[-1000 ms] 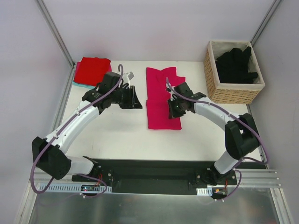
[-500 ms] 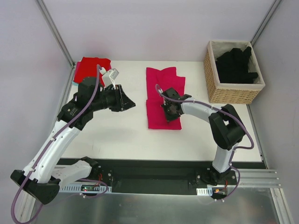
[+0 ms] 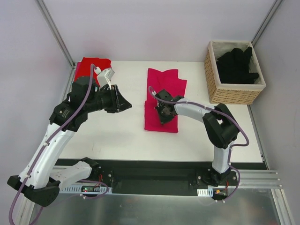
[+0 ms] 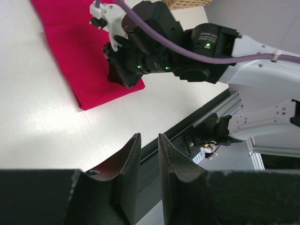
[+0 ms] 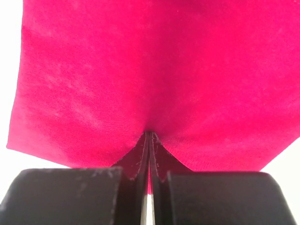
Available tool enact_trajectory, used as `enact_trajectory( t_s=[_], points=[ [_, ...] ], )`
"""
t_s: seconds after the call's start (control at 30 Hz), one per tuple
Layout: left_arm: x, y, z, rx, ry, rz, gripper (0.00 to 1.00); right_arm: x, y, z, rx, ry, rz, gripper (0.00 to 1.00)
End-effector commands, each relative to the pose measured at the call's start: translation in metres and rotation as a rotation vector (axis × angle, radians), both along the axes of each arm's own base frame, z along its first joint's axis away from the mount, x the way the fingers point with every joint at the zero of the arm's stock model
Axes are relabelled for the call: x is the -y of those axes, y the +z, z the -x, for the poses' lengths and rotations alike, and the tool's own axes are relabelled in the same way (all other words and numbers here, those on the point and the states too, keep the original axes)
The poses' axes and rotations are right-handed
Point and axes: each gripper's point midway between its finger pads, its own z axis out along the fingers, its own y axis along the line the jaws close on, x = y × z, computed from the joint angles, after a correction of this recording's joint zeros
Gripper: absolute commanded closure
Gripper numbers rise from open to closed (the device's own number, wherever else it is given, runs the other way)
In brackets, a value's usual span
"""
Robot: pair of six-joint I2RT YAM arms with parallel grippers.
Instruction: Fold and stack the t-shirts
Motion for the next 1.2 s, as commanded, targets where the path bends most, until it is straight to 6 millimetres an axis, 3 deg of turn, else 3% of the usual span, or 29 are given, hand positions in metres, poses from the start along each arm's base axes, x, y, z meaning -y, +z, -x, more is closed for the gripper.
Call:
enact_trajectory(
  t_s=[0.0,0.13,0.37,0.57,0.77,1.17],
  points=[
    [-0.006,0.028,0.011,0.026,-0.009,0.013,0.79,0.000,-0.021,0.041,-0.149,-0.018,0.047,0.99],
    [-0.010,0.034,0.014,0.043,-0.006,0.000,0.78,0.005,-0.024,0.076,-0.233,-0.024,0.073,0.99],
    [-0.013,0.029,0.016,0.029,0.000,-0.019,0.78,0.007,-0.010,0.132,-0.280,0.033,0.117,0.99],
    [-0.014,0.036,0.017,0.038,0.011,-0.001,0.78,0.021,-0.002,0.158,-0.295,0.078,0.184,0.99],
    [-0.016,0.043,0.022,0.040,0.027,0.025,0.78,0.035,-0.003,0.160,-0.284,0.093,0.227,0.99],
    [-0.013,0.045,0.021,0.023,0.026,0.040,0.78,0.010,0.021,0.139,-0.197,0.095,0.148,0.99]
  ],
)
